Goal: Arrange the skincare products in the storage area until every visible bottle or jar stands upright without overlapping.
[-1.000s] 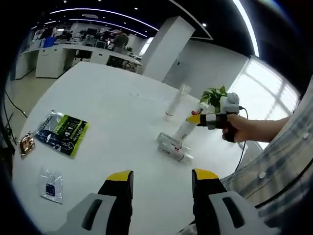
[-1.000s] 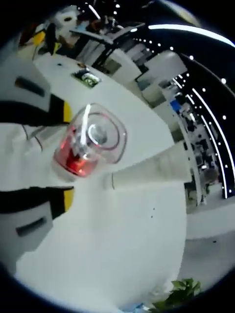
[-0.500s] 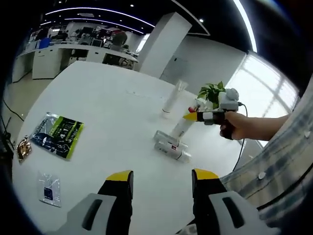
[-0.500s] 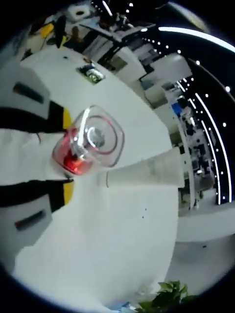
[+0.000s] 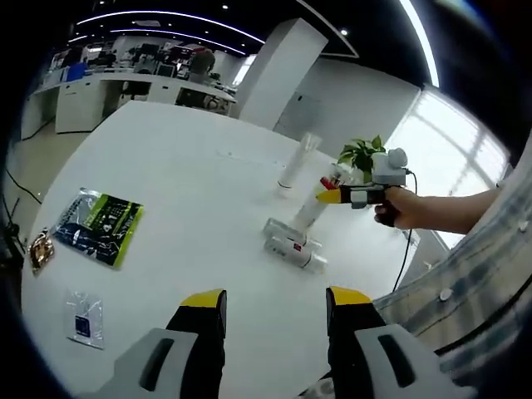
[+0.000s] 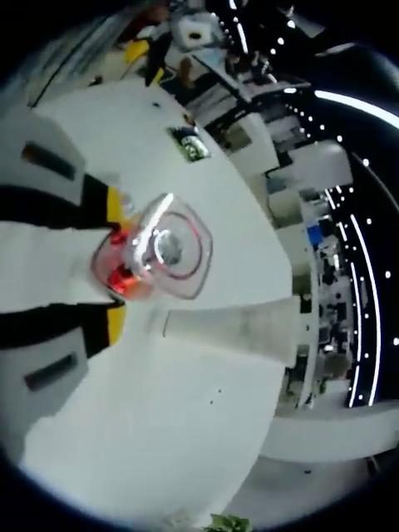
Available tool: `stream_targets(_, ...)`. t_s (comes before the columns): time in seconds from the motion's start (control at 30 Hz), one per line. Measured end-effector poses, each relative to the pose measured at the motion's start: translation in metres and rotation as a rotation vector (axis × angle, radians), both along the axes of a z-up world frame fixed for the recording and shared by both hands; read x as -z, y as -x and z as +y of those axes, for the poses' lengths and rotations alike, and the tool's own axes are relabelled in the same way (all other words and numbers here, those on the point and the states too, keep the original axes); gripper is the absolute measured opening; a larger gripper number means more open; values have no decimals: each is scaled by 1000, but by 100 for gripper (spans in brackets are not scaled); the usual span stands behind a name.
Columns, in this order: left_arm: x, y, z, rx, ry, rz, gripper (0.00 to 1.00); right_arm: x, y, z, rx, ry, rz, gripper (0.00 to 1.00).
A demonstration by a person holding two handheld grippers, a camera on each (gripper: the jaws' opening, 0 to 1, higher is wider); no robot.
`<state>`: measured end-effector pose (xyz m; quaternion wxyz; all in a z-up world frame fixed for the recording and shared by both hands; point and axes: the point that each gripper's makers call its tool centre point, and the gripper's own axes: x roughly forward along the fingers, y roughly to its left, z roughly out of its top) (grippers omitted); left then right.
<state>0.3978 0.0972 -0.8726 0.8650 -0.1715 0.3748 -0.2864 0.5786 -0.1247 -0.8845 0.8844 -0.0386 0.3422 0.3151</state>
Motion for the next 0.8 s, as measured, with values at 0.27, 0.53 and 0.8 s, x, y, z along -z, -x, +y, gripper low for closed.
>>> stream_targets(0.27,0,1,0,-10,0,1,49,-1,-1,1,-138,17,-6,30)
stream_targets(0.53,0,2,0,-17,-7,3,49,-1,3,5,-276,-17,19,31)
stream_targets(0.8,-1,4,-1,-11,-15,4,49,2,3,4,-327,-12,86,33)
